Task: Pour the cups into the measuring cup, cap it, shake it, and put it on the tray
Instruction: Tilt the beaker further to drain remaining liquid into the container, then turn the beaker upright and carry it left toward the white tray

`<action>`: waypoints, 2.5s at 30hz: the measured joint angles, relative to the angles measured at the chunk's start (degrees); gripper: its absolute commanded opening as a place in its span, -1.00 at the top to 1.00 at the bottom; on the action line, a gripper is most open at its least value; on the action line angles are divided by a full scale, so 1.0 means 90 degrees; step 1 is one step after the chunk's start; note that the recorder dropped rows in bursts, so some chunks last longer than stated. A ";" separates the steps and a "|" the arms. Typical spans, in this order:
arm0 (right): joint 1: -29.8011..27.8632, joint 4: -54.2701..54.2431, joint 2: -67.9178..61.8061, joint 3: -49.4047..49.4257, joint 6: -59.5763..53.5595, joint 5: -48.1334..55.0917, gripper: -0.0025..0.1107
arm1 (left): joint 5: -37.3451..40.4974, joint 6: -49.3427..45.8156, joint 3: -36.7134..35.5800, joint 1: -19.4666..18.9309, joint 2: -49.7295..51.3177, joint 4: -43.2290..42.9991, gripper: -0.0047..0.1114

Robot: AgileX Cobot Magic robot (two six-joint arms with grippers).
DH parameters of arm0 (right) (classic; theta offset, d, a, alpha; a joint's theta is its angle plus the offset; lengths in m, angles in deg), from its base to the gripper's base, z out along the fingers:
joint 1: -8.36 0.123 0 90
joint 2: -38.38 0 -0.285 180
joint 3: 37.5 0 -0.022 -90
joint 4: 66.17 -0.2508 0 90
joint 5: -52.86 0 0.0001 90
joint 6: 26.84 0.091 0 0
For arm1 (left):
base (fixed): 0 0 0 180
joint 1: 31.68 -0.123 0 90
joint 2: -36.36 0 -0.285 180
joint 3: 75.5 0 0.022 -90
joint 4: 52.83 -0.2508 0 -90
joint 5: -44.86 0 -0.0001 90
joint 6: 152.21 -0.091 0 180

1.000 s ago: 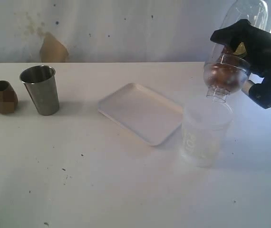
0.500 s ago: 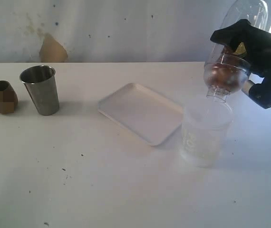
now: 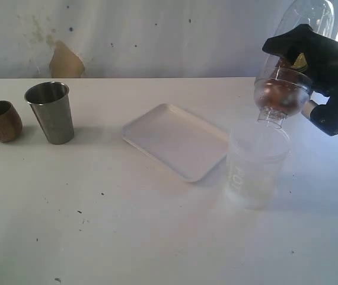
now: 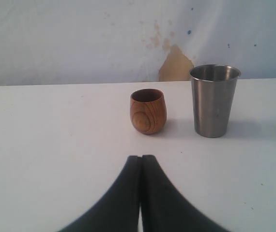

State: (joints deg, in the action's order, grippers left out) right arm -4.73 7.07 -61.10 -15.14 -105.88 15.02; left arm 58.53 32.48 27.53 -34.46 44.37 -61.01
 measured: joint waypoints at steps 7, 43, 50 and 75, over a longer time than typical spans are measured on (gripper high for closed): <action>0.0000 0.0000 0.0000 0.0000 0.0000 0.0000 0.96 | 0.0000 0.0000 0.0000 0.0000 0.0000 0.0000 0.92; 0.0000 0.0000 0.0000 0.0000 -0.0164 0.0000 0.96 | 0.0000 0.0000 0.0000 0.0000 0.0000 0.0000 0.92; 0.0000 0.0000 0.0000 0.0000 -0.0466 0.0000 0.96 | 0.0000 0.0000 0.0000 0.0000 0.0000 0.0000 0.92; 0.0000 0.0000 0.0000 0.0000 0.1415 -0.0353 0.96 | 0.0000 0.0000 0.0000 0.0000 0.0000 0.0000 0.92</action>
State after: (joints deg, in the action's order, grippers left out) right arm -4.73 7.07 -61.10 -15.14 -93.14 11.84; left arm 58.53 32.48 27.53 -34.46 44.37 -61.01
